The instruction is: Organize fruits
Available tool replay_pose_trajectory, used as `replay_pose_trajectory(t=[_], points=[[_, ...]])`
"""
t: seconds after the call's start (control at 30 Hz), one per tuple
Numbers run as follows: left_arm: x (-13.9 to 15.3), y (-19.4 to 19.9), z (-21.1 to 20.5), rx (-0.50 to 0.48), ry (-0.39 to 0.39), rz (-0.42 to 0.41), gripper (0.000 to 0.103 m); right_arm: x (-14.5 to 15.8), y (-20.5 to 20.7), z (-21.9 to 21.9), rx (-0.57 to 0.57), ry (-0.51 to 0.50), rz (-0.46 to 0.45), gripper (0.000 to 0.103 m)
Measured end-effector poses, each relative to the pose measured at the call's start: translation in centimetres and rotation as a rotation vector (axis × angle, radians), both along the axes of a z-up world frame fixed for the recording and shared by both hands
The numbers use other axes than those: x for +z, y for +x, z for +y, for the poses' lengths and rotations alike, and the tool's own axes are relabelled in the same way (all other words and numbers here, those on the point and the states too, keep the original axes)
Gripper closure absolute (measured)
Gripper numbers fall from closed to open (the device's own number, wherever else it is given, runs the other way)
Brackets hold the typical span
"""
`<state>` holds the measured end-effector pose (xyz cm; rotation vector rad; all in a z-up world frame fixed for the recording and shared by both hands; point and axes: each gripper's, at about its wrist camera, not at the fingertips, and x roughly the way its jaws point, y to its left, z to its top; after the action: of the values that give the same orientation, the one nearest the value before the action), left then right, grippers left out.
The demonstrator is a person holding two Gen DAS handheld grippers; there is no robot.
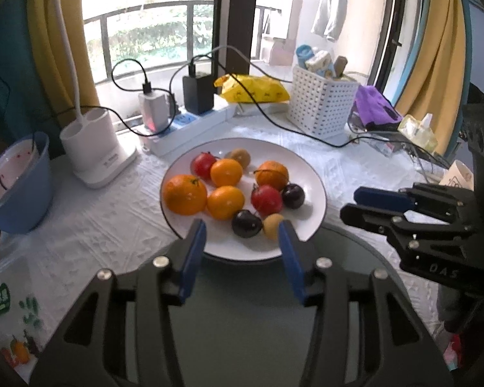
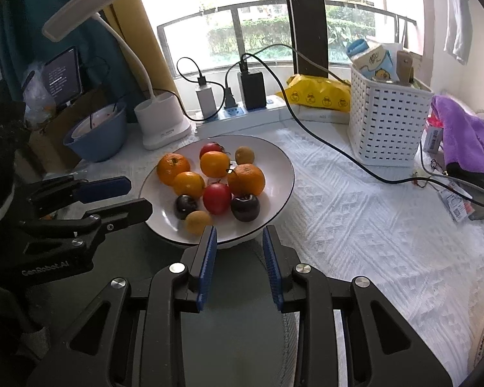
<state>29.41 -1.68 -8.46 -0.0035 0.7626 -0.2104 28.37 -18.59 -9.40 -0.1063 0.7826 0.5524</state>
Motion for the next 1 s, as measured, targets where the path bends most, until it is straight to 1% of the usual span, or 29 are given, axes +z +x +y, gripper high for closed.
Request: replay_pose_trajectory(t=[0.33, 0.4, 0.43, 0.47, 0.63, 0.83, 1.0], points=[[1.3, -3.4, 0.4, 0.010, -0.006, -0.037, 0.054, 1.7, -2.5, 0.4, 0.009, -0.005, -0.042, 0.072], [1.6, -4.0, 0.5, 0.012, -0.012, -0.044, 0.050, 1.9, -3.1, 0.5, 0.011, -0.007, -0.049, 0.072], [1.8, -4.3, 0.6, 0.013, -0.016, -0.049, 0.043, 2.1, -3.4, 0.5, 0.011, -0.008, -0.053, 0.072], [2.0, -4.8, 0.7, 0.014, -0.023, -0.057, 0.040, 2.2, -3.8, 0.5, 0.012, -0.008, -0.057, 0.072], [2.7, -6.4, 1.0, 0.024, -0.012, -0.083, 0.039, 2.9, -5.3, 0.7, 0.016, -0.010, -0.076, 0.072], [3.5, -8.6, 1.4, 0.029, -0.017, -0.110, 0.038, 3.7, -7.1, 0.9, 0.018, -0.014, -0.103, 0.072], [4.2, -10.5, 1.4, 0.032, 0.004, -0.142, 0.038, 4.4, -8.9, 0.9, 0.017, -0.007, -0.128, 0.072]])
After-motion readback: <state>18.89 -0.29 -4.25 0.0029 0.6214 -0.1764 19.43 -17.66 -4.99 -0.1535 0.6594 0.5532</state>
